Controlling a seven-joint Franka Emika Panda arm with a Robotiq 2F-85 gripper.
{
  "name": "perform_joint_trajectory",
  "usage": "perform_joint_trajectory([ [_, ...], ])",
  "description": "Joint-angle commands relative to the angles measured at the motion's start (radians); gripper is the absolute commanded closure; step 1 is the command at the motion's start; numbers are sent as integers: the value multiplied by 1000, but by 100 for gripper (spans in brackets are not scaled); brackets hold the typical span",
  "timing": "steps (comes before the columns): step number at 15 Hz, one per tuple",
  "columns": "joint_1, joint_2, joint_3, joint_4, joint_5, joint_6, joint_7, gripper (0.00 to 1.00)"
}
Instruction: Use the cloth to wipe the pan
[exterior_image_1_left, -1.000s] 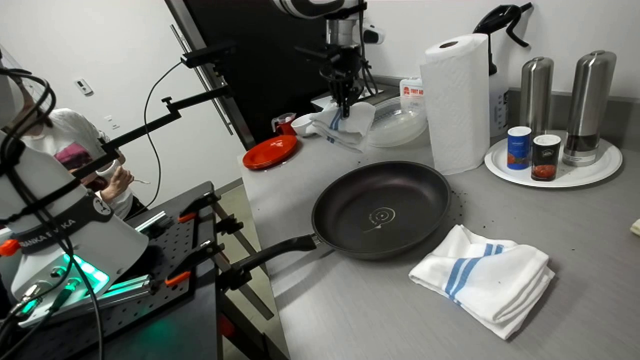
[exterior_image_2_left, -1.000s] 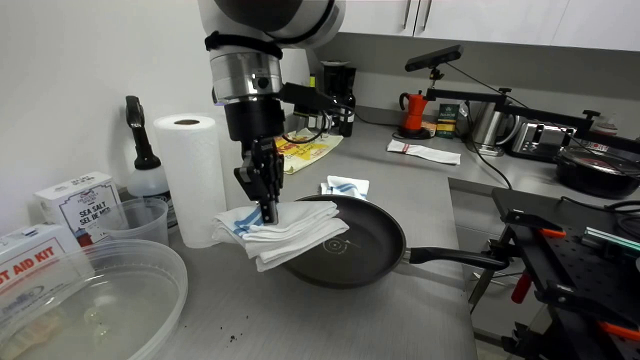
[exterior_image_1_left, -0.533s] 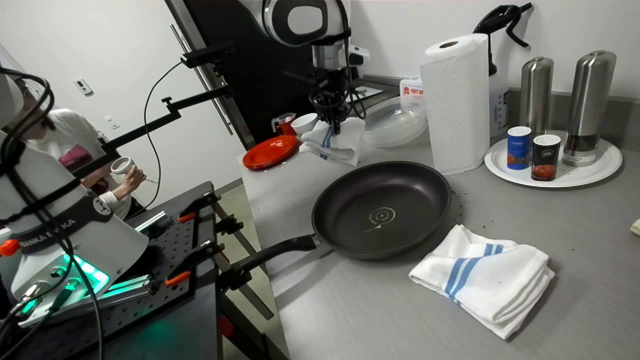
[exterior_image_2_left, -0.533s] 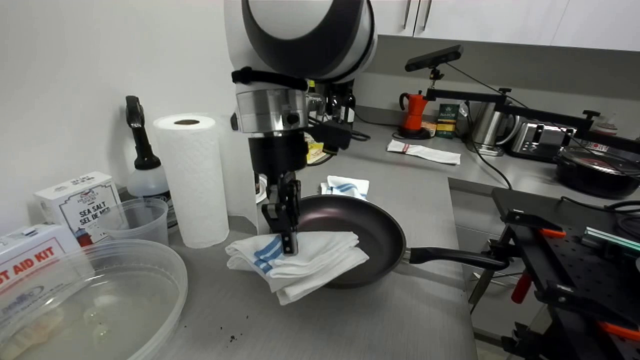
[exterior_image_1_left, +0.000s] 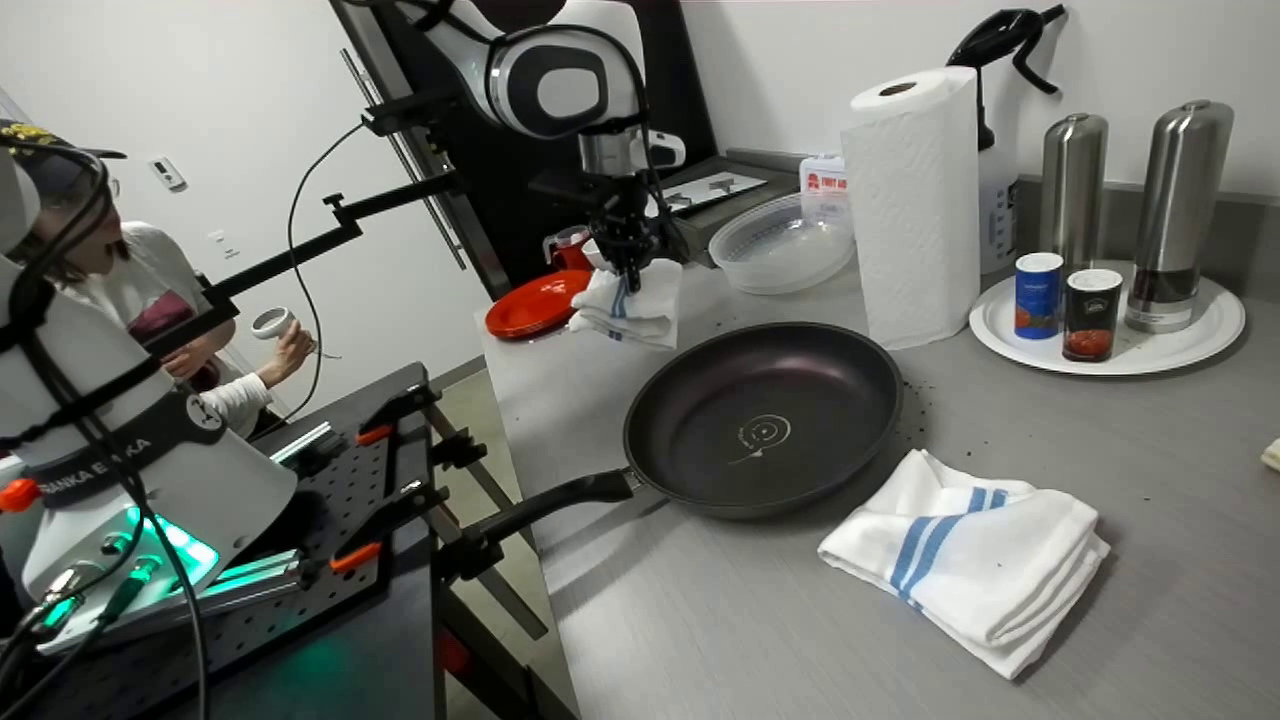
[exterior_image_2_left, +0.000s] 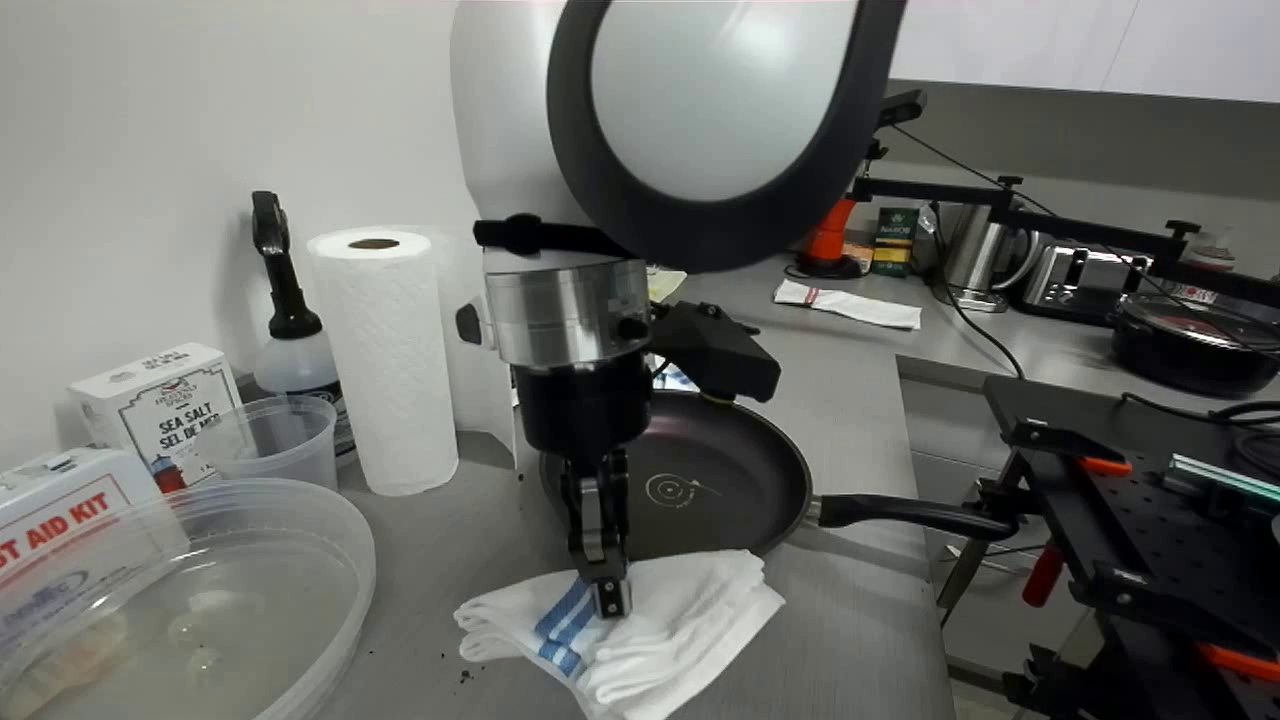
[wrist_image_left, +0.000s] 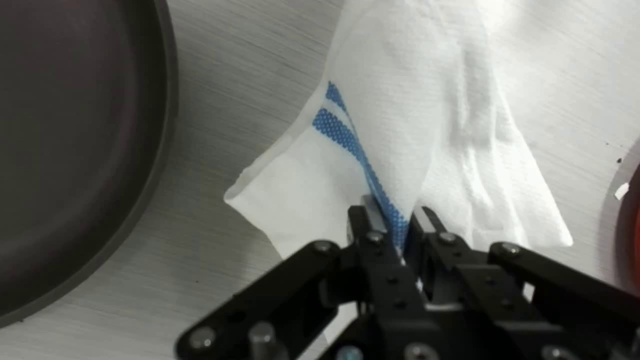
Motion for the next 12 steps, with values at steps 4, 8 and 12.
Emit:
perform_joint_trajectory([
  [4,72,-11,9,-54,-63,119,17,97],
  [8,103,-7,10,-46,-89,170,24,97],
  [12,119,4,-9,-45,-117,207,29,97],
])
